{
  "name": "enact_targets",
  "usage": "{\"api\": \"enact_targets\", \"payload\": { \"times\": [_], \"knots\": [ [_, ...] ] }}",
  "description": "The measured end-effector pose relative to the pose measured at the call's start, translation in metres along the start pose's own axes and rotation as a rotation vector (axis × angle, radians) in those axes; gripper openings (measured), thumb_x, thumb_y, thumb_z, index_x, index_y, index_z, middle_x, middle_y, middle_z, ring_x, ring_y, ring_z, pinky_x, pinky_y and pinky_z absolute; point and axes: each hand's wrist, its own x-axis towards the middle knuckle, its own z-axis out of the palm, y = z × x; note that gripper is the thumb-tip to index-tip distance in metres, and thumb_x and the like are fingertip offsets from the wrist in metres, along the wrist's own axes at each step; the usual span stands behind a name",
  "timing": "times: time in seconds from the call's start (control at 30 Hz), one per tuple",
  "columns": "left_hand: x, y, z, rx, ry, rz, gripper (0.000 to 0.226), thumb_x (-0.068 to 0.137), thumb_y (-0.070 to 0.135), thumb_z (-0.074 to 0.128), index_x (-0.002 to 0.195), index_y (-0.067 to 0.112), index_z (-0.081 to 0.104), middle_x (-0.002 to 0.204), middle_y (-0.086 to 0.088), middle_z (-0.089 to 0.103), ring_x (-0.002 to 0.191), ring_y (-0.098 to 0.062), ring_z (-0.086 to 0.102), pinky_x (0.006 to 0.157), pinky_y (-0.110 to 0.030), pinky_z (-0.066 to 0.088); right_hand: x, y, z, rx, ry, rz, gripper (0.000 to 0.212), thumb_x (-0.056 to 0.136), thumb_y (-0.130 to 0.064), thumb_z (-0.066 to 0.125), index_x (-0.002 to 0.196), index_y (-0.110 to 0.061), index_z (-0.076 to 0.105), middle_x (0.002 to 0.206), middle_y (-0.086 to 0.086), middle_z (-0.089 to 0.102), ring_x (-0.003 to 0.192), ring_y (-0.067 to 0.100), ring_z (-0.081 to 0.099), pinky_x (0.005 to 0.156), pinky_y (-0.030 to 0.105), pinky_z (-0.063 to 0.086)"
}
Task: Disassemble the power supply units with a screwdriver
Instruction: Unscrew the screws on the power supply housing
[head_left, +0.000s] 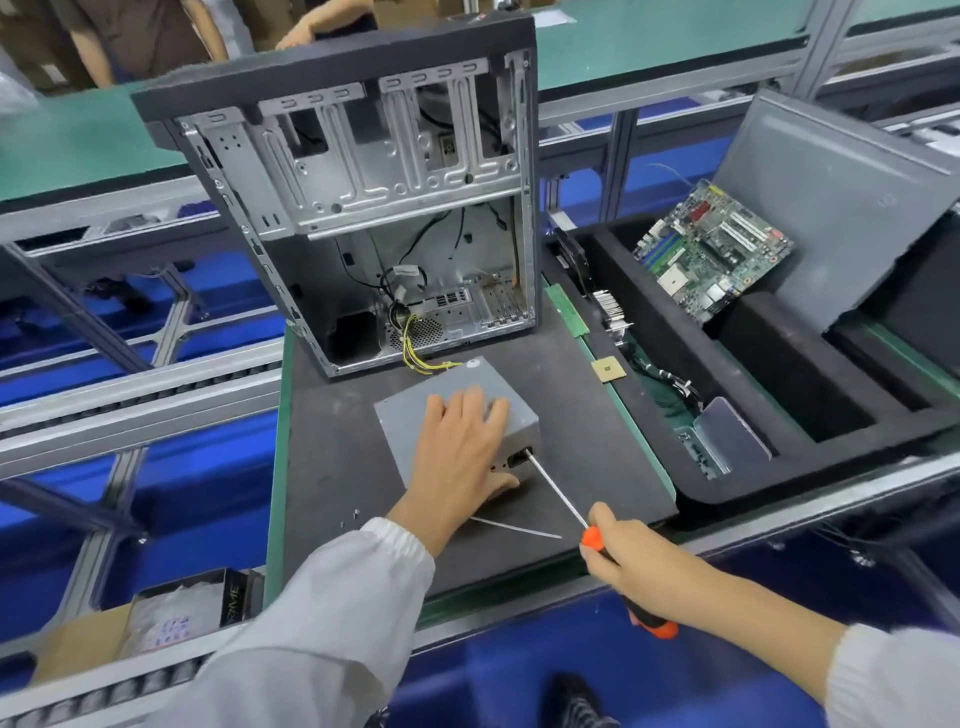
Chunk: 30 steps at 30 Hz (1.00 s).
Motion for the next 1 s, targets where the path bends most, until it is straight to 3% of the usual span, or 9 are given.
{"api": "enact_targets", "payload": {
  "times": [0.1,0.23,0.4,0.47,0.57,0.63,0.73,0.87,1.0],
  "knots": [
    [-0.012,0.013,0.013,0.043,-0.044,-0.017,0.087,0.044,0.064,0.086,0.107,0.011,0.057,0.086,-0.005,0.049,0.071,-0.025,0.047,0.065,-0.036,0.025,-0.007,0.021,0.007,0.025,-0.025,-0.011,0.018,0.099,-0.030,0.041,0.087,-0.022,0.030,0.067,0.004,0.050,0.045,0.015,0.054,0.048,0.031,0.044],
    [-0.017,0.022,0.018,0.024,-0.065,-0.111,0.088,0.061,0.060,0.081,0.129,0.011,0.054,0.092,-0.006,0.051,0.075,-0.026,0.051,0.068,-0.036,0.034,-0.005,0.041,0.004,0.067,-0.029,-0.025,0.019,0.096,-0.032,0.040,0.080,-0.032,0.028,0.063,-0.001,0.050,0.040,0.013,0.053,0.044,0.032,0.044],
    [-0.009,0.031,0.013,-0.244,0.026,-0.184,0.049,0.071,0.046,0.078,0.107,0.015,0.063,0.086,-0.001,0.055,0.074,-0.025,0.055,0.067,-0.033,0.027,0.006,0.049,0.009,0.120,0.018,-0.040,0.022,0.091,-0.036,0.043,0.075,-0.035,0.027,0.067,0.006,0.054,0.045,0.019,0.060,0.051,0.050,0.052],
    [-0.009,0.035,0.014,-0.310,0.017,-0.220,0.044,0.074,0.037,0.076,0.111,0.017,0.061,0.091,0.000,0.056,0.078,-0.024,0.056,0.068,-0.031,0.027,0.011,0.050,0.014,0.193,0.071,-0.046,0.024,0.090,-0.035,0.045,0.073,-0.033,0.027,0.065,0.004,0.053,0.046,0.019,0.062,0.053,0.052,0.051],
    [-0.017,0.036,0.015,-0.409,0.027,-0.287,0.038,0.080,0.028,0.072,0.115,0.015,0.060,0.099,0.000,0.061,0.080,-0.025,0.058,0.072,-0.033,0.037,0.020,0.053,0.017,0.273,0.146,-0.065,0.028,0.093,-0.032,0.049,0.073,-0.029,0.030,0.054,-0.002,0.054,0.043,0.015,0.060,0.059,0.042,0.052],
    [-0.028,0.042,0.011,-0.504,0.127,-0.359,0.020,0.084,0.024,0.071,0.102,0.018,0.065,0.089,0.008,0.063,0.071,-0.017,0.058,0.064,-0.029,0.045,0.024,0.052,0.017,0.318,0.179,-0.080,0.027,0.095,-0.031,0.051,0.075,-0.024,0.033,0.051,0.002,0.058,0.043,0.014,0.060,0.061,0.031,0.052],
    [-0.042,0.073,0.007,-0.911,0.141,-0.663,0.006,0.086,0.022,0.070,0.080,0.024,0.071,0.053,0.018,0.050,0.050,-0.004,0.044,0.053,-0.010,0.034,0.031,0.046,0.013,0.434,0.222,-0.069,0.026,0.096,-0.027,0.053,0.078,-0.016,0.037,0.056,0.013,0.061,0.043,0.019,0.062,0.055,0.027,0.052],
    [-0.030,0.103,0.017,-1.908,-0.074,-1.490,0.011,0.090,0.009,0.066,0.097,0.001,0.069,0.040,0.010,0.031,0.034,-0.004,0.024,0.033,-0.016,0.021,0.038,0.040,0.005,0.498,0.226,-0.038,0.023,0.096,-0.024,0.054,0.084,-0.009,0.041,0.058,0.010,0.062,0.045,0.023,0.063,0.050,0.031,0.053],
    [-0.013,0.102,0.022,-2.273,-0.009,-1.804,0.005,0.093,0.006,0.062,0.095,0.002,0.061,0.039,0.006,0.024,0.029,-0.006,0.018,0.028,-0.017,0.017,0.043,0.037,0.002,0.471,0.224,-0.032,0.020,0.096,-0.026,0.053,0.084,-0.013,0.043,0.061,0.010,0.064,0.046,0.021,0.064,0.051,0.029,0.055]
  ]
}}
